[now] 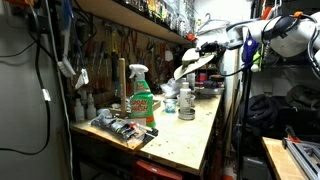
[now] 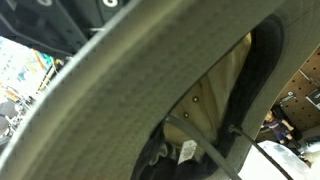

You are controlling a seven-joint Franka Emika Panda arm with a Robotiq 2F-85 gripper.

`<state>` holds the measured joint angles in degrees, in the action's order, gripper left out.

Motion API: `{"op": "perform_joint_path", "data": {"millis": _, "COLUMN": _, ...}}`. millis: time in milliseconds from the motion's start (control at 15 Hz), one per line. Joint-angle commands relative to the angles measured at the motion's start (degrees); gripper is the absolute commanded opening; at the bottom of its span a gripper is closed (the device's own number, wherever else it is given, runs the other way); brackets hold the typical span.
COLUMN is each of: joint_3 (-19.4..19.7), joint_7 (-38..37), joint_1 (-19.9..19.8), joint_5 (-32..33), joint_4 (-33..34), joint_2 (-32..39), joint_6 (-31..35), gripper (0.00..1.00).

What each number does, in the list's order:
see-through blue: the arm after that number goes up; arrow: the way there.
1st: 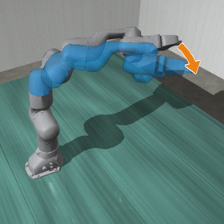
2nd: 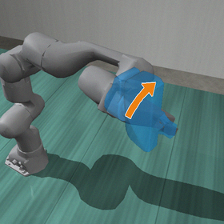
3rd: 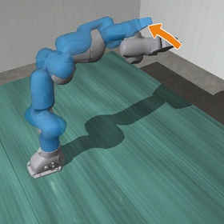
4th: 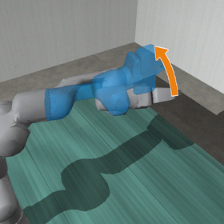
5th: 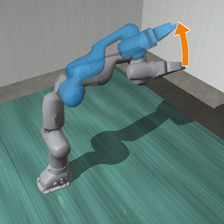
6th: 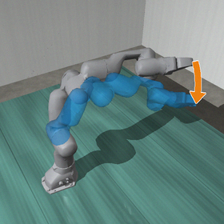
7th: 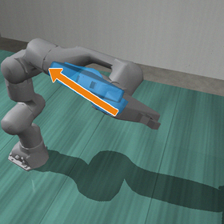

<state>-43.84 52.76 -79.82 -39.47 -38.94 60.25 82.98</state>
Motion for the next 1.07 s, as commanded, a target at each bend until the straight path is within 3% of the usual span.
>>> {"op": "perform_joint_path", "data": {"millis": 0, "joint_3": -0.1, "joint_7": 0.5, "joint_1": 0.67, "joint_5": -0.47, "joint_4": -0.88, "joint_2": 1.3, "joint_6": 1.09, "gripper": 0.01}}
{"op": "perform_joint_path", "data": {"millis": 533, "joint_3": 1.09, "joint_7": 0.63, "joint_1": 2.9, "joint_5": 0.63, "joint_4": -0.02, "joint_2": 6.11, "joint_6": 3.06, "gripper": 0.01}}
{"op": "perform_joint_path", "data": {"millis": 1000, "joint_3": 5.55, "joint_7": 3.03, "joint_1": 4.89, "joint_5": 6.38, "joint_4": 1.91, "joint_2": 7.55, "joint_6": 3.59, "gripper": 0.01}}
